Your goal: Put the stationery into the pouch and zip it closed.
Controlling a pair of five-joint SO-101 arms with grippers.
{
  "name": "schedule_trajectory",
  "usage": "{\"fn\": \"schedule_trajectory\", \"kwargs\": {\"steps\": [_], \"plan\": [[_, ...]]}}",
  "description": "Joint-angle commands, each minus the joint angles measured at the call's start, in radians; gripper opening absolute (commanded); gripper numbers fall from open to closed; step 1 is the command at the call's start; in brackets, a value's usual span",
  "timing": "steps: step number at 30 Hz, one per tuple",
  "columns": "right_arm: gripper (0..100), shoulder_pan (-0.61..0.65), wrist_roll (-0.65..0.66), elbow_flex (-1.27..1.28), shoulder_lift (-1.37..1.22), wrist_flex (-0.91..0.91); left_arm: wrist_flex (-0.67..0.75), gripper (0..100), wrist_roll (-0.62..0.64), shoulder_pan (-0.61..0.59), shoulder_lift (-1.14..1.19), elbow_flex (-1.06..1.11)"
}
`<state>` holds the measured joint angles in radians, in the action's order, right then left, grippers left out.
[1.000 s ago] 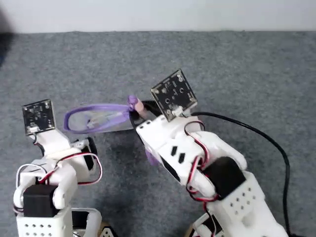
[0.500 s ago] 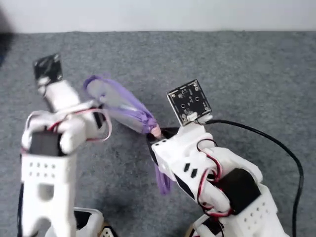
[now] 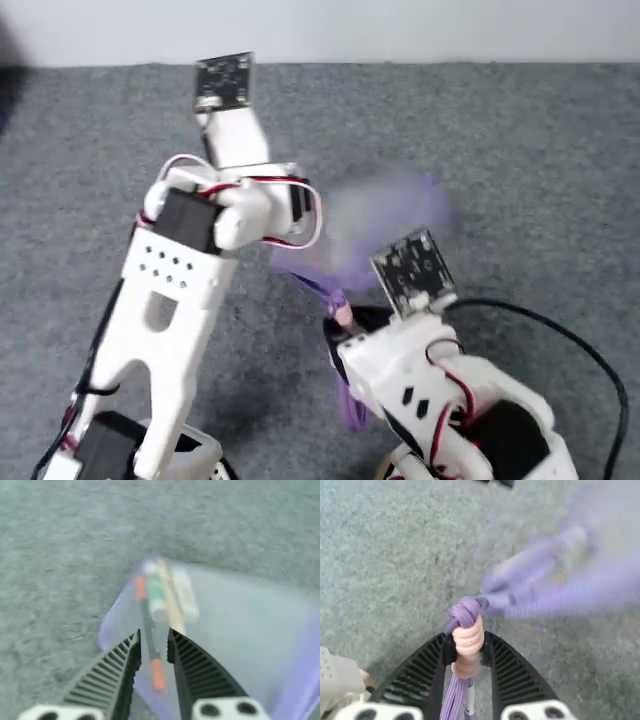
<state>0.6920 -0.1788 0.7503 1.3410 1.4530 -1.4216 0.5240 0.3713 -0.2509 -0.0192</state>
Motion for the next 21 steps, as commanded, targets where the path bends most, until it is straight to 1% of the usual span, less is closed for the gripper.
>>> {"fn": "schedule_trajectory", "kwargs": {"steps": [1,5,10,14,17,19,21], "plan": [[0.7,0.001,-0.012,0.052,0.104,0.027,0.017,9,0.008,0.077,0.003,-0.068],[0.7,-0.064,-0.009,0.069,0.153,0.035,-0.037,9,0.008,0.078,-0.003,-0.071],[0.7,-0.137,-0.008,0.064,0.156,0.027,-0.203,9,-0.002,-0.012,-0.086,-0.07],[0.7,-0.177,-0.008,0.058,0.16,-0.015,-0.324,9,-0.143,-0.064,-0.158,-0.065],[0.7,-0.203,-0.006,0.031,0.15,-0.104,-0.334,9,-0.235,-0.091,-0.218,-0.021],[0.7,-0.219,-0.005,0.029,0.15,-0.17,-0.33,12,-0.278,-0.086,-0.27,0.036],[0.7,-0.222,0.026,0.028,0.15,-0.225,-0.328,19,-0.295,-0.086,-0.319,0.093]]}}
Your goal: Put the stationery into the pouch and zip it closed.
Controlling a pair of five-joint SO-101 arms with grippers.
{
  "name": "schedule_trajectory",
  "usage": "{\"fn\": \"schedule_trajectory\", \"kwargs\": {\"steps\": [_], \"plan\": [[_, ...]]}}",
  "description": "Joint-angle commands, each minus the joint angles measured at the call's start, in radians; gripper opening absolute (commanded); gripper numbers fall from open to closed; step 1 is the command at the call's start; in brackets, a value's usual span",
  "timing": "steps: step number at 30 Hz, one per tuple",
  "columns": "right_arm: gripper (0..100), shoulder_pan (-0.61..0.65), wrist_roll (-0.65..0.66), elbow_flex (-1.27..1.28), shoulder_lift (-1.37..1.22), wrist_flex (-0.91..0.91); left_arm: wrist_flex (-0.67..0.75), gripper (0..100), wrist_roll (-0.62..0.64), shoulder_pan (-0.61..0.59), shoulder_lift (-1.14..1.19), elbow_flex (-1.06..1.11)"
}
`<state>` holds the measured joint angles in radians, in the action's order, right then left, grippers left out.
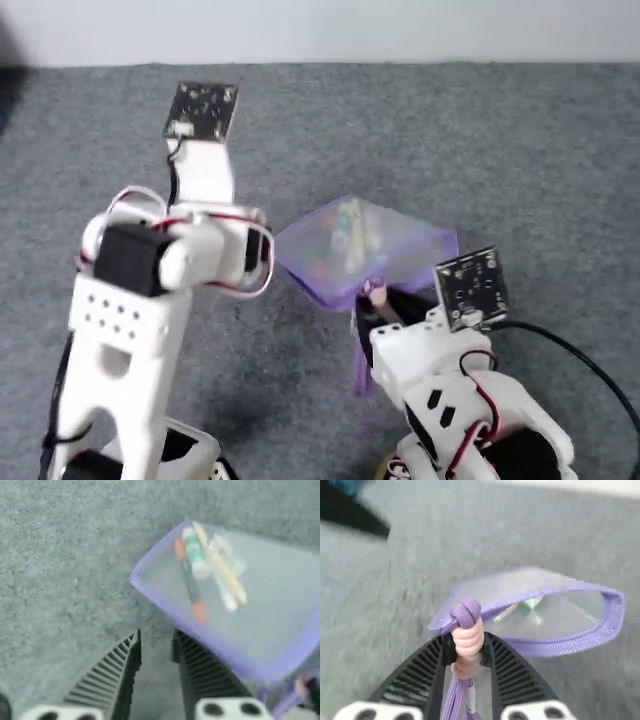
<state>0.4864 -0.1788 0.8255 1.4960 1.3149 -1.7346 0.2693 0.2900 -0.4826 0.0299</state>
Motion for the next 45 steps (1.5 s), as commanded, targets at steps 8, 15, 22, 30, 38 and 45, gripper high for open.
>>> {"fn": "schedule_trajectory", "kwargs": {"steps": [8,15,22,30,38,45], "plan": [[0.7,-0.016,0.152,-0.077,-0.12,-0.269,0.066,44,-0.121,-0.005,-0.285,0.32],[0.7,-0.012,0.167,-0.166,-0.237,-0.275,0.356,44,-0.206,-0.005,-0.377,0.556],[0.7,-0.012,0.216,-0.183,-0.242,-0.274,0.566,44,-0.201,0.005,-0.377,0.621],[0.7,-0.012,0.216,-0.183,-0.248,-0.274,0.717,44,-0.203,0.11,-0.377,0.708],[0.7,-0.013,0.215,-0.219,-0.24,-0.137,0.89,31,-0.207,0.126,-0.377,0.776],[0.7,-0.018,0.215,-0.224,-0.24,-0.128,0.939,14,-0.207,0.133,-0.381,0.774]]}}
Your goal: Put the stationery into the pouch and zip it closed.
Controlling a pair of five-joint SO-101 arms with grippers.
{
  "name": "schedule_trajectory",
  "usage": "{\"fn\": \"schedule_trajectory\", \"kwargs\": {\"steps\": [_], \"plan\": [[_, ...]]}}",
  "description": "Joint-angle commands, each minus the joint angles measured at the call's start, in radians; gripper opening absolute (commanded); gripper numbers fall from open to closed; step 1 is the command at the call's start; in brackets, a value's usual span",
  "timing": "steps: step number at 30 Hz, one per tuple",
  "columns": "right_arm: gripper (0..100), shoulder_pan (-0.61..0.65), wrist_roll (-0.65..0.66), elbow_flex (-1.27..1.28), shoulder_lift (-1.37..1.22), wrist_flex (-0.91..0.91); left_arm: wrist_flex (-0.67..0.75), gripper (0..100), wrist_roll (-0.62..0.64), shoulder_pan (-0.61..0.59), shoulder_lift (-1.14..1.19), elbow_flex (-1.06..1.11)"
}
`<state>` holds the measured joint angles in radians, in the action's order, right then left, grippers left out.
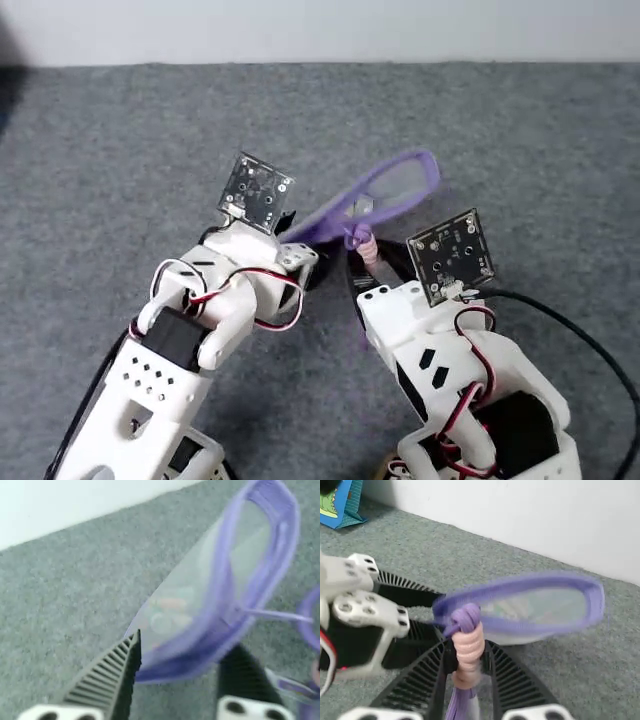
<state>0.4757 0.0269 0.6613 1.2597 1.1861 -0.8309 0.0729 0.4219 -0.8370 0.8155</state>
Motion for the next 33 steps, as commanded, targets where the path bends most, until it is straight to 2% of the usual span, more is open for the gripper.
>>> {"fn": "schedule_trajectory", "kwargs": {"steps": [1,6,12,25,33], "plan": [[0.7,-0.007,0.009,-0.06,-0.004,-0.001,0.037,12,-0.011,0.002,-0.028,-0.012],[0.7,-0.007,0.009,-0.06,-0.004,-0.005,0.037,1,-0.008,0.002,-0.029,-0.012],[0.7,-0.03,0.009,-0.061,-0.008,-0.018,0.032,1,-0.005,0.002,-0.029,-0.012],[0.7,-0.318,0.032,-0.032,-0.2,-0.36,0.029,1,0.021,0.0,-0.032,-0.016],[0.7,-0.407,0.032,-0.034,-0.361,-0.536,0.029,1,0.038,0.0,-0.032,-0.018]]}}
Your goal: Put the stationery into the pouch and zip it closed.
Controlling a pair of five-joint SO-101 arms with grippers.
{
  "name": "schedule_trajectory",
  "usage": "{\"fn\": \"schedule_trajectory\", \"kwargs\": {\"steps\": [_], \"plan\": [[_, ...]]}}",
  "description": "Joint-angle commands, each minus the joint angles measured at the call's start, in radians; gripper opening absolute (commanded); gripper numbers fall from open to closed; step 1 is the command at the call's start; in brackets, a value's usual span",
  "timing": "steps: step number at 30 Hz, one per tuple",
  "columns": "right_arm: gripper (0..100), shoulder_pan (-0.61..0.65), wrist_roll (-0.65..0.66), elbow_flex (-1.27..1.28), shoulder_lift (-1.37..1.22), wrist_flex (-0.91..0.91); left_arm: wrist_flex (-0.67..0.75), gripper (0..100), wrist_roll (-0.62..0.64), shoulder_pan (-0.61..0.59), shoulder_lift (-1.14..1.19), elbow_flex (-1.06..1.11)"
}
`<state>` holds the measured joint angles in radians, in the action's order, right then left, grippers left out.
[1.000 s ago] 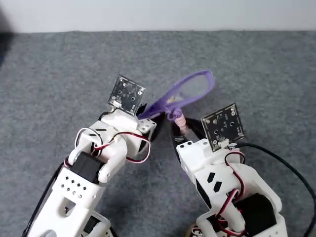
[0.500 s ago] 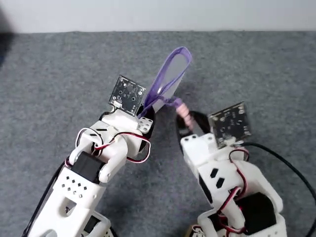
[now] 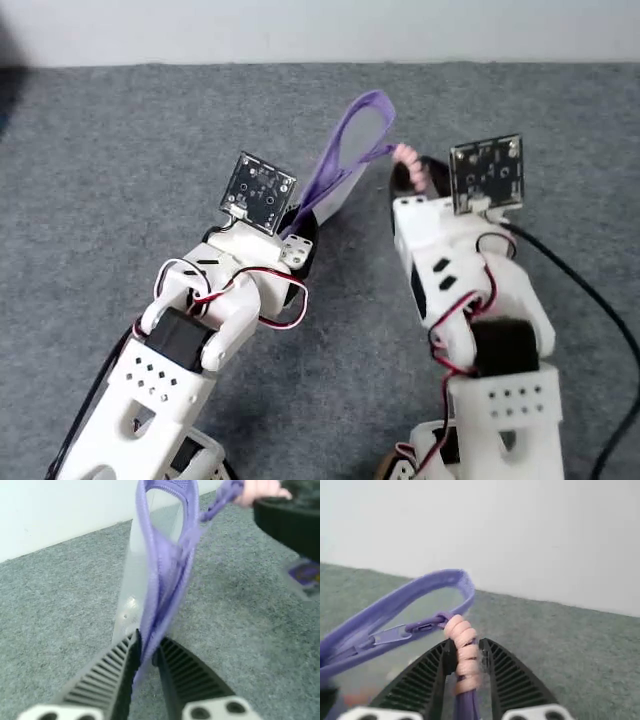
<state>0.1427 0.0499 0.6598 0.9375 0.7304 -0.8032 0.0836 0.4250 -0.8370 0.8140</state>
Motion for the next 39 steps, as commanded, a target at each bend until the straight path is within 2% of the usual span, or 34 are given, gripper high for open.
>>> {"fn": "schedule_trajectory", "kwargs": {"steps": [1,6,15,20,24,27,29,31,34,39], "plan": [[0.7,-0.082,0.009,-0.032,-0.061,-0.107,0.002,1,0.028,-0.003,-0.037,-0.016],[0.7,-0.104,0.015,-0.032,-0.153,-0.223,-0.002,1,0.028,0.0,-0.104,-0.007],[0.7,-0.177,0.017,-0.051,-0.337,-0.397,-0.112,1,0.057,-0.002,-0.153,-0.008],[0.7,-0.148,0.011,-0.133,-0.343,-0.335,-0.106,1,0.077,-0.002,-0.15,-0.015],[0.7,-0.085,0.009,-0.178,-0.286,-0.194,-0.089,3,0.077,0.02,-0.152,-0.018],[0.7,-0.03,0.009,-0.181,-0.228,-0.116,-0.066,16,0.083,0.063,-0.155,-0.024],[0.7,0.004,0.011,-0.181,-0.188,-0.081,-0.057,26,0.137,0.095,-0.15,-0.045],[0.7,0.031,0.014,-0.181,-0.156,-0.053,-0.057,33,0.175,0.13,-0.146,-0.076],[0.7,0.061,0.017,-0.183,-0.124,-0.024,-0.057,32,0.181,0.178,-0.146,-0.102],[0.7,0.093,0.089,-0.184,-0.099,-0.015,-0.055,31,0.183,0.187,-0.146,-0.124]]}}
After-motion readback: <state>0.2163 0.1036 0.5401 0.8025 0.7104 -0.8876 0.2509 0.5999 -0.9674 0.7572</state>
